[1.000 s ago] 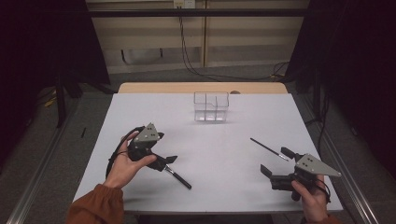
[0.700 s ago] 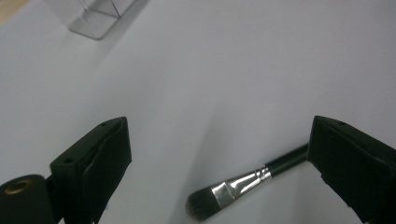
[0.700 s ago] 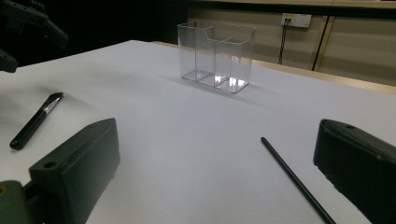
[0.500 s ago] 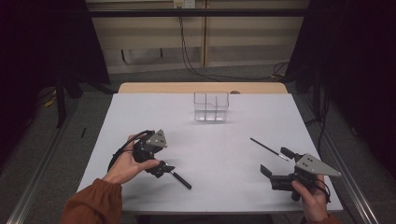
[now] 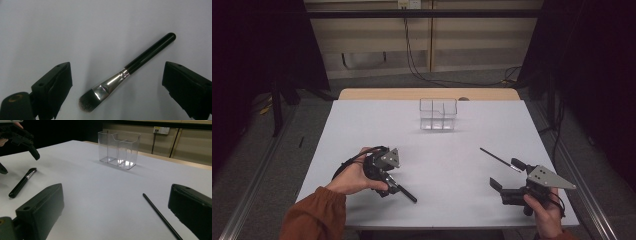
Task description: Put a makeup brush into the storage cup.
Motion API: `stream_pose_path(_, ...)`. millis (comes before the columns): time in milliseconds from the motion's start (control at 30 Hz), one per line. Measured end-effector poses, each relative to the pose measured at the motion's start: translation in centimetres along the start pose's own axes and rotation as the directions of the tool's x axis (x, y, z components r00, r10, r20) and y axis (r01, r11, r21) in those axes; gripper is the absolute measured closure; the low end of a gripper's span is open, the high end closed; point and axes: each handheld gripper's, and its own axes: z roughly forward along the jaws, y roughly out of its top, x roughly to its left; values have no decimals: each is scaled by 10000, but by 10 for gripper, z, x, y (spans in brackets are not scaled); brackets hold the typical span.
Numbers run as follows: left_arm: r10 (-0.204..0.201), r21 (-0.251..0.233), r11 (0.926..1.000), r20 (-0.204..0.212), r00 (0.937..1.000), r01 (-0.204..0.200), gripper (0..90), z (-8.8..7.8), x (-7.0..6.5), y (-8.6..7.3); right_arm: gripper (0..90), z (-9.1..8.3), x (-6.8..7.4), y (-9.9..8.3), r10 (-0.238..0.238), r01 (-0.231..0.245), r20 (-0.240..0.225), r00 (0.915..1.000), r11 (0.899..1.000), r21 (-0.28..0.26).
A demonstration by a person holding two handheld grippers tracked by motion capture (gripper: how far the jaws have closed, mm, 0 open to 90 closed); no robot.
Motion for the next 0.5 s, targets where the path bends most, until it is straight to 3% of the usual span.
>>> stream_pose_path(333,238,507,9984,214,9995,-249,115,11,2,2,0,0,1,0,-31,31,-68,10000,10000,-13)
stream_pose_path(367,47,575,9983,212,9998,-59,101,12,1,2,0,0,1,0,-28,28,-82,10000,10000,-7)
stream_pose_path(500,144,856,9962,323,9994,-172,90,18,1,3,0,0,1,0,-16,16,-82,10000,10000,-2)
